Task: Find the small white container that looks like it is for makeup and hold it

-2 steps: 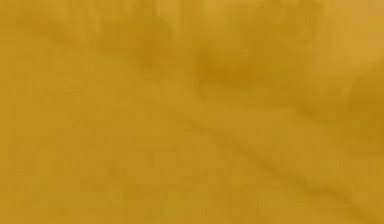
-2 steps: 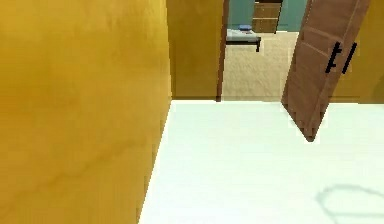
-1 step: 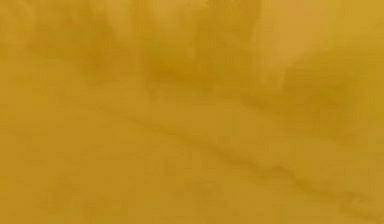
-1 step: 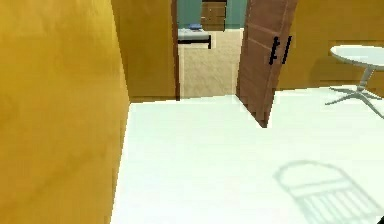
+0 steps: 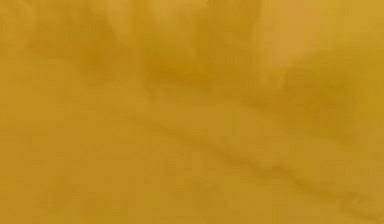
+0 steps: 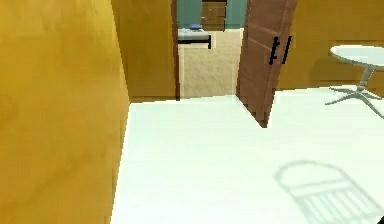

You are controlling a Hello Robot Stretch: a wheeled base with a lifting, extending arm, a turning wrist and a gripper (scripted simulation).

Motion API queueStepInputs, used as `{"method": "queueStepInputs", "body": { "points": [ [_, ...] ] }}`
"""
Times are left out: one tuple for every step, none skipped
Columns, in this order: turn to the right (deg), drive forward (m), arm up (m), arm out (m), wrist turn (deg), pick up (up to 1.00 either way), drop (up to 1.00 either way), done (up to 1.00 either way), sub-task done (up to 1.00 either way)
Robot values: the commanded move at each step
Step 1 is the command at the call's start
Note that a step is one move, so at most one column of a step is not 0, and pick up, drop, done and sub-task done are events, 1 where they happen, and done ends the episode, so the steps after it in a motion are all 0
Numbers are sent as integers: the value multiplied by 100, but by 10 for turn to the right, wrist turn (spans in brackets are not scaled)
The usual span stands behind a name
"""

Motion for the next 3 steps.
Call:
{"method": "queueStepInputs", "body": {
  "points": [
    [450,0,0,0,0,0,0,0,0],
    [450,0,0,0,0,0,0,0,0],
    [30,0,0,0,0,0,0,0,0]
  ]
}}
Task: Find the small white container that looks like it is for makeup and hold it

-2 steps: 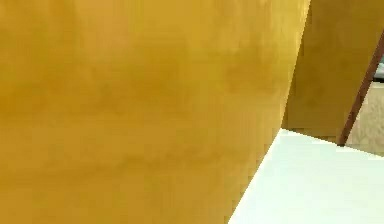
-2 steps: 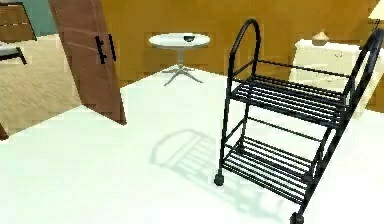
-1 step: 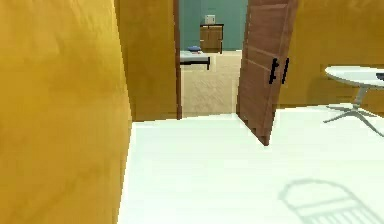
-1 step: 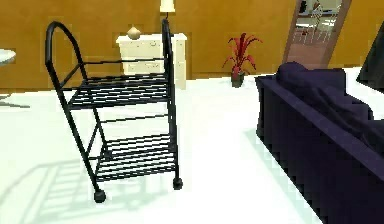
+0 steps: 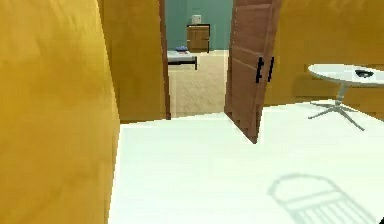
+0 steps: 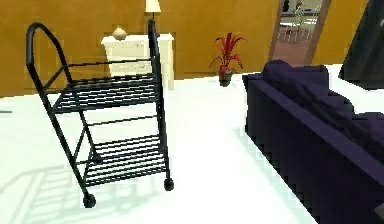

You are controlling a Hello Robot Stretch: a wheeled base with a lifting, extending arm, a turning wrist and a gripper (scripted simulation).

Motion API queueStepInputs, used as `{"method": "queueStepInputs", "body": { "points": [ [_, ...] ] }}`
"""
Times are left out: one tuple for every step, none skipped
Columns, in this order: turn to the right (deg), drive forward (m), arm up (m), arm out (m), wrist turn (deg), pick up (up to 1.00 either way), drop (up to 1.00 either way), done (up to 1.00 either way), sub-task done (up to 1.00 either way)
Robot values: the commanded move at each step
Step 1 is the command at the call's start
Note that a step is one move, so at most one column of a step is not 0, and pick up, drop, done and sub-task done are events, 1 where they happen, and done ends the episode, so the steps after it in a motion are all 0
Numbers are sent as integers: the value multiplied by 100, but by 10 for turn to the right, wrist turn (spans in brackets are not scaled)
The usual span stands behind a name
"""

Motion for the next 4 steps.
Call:
{"method": "queueStepInputs", "body": {
  "points": [
    [0,100,0,0,0,0,0,0,0],
    [0,100,0,0,0,0,0,0,0],
    [0,100,0,0,0,0,0,0,0],
    [-150,0,0,0,0,0,0,0,0]
  ]
}}
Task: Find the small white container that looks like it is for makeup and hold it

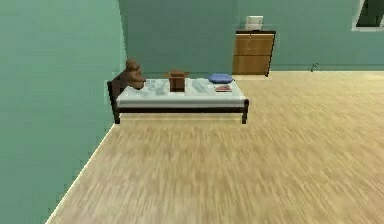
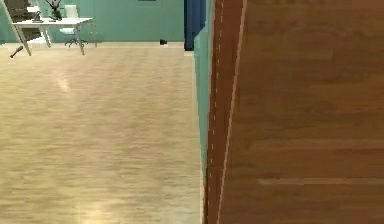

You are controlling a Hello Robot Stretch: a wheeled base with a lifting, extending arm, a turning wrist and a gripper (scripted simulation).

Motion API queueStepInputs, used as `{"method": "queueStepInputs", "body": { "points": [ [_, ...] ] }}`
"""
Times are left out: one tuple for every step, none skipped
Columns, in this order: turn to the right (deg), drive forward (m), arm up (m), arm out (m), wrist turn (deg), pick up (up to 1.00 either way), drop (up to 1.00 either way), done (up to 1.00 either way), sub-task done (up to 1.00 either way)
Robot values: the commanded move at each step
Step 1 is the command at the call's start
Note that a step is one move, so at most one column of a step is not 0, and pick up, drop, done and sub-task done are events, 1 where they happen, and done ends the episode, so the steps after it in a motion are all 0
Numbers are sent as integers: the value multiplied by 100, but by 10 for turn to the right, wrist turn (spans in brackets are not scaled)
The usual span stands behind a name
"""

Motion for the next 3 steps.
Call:
{"method": "queueStepInputs", "body": {
  "points": [
    [-30,0,0,0,0,0,0,0,0],
    [0,5,0,0,0,0,0,0,0],
    [450,0,0,0,0,0,0,0,0]
  ]
}}
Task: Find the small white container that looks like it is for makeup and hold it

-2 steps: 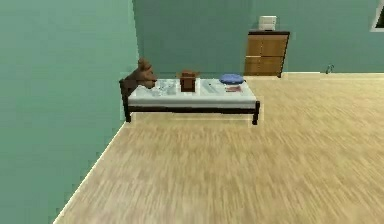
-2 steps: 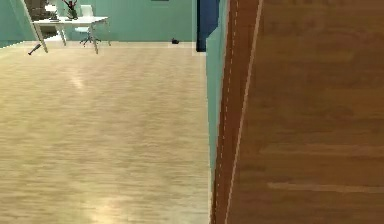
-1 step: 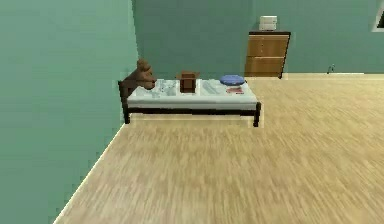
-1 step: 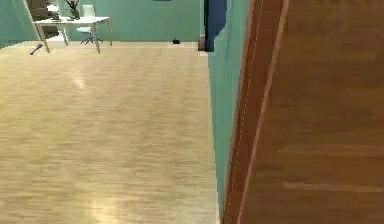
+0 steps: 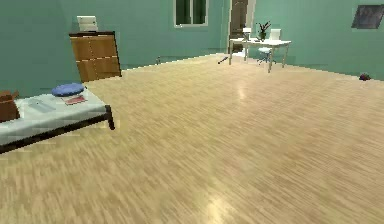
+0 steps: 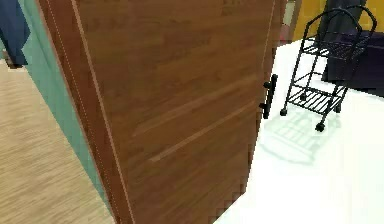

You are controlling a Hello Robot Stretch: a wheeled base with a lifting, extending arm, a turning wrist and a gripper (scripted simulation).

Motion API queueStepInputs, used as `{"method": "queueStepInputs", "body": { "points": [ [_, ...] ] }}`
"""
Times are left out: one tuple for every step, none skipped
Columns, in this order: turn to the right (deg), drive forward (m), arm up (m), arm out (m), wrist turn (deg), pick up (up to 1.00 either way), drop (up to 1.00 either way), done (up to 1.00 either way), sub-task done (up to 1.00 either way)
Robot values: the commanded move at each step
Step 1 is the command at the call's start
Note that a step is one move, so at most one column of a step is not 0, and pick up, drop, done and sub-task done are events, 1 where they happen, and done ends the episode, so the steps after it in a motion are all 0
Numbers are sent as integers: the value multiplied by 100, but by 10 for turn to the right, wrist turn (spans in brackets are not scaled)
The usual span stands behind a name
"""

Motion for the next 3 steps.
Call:
{"method": "queueStepInputs", "body": {
  "points": [
    [210,0,0,0,0,0,0,0,0],
    [0,40,0,0,0,0,0,0,0],
    [0,100,0,0,0,0,0,0,0]
  ]
}}
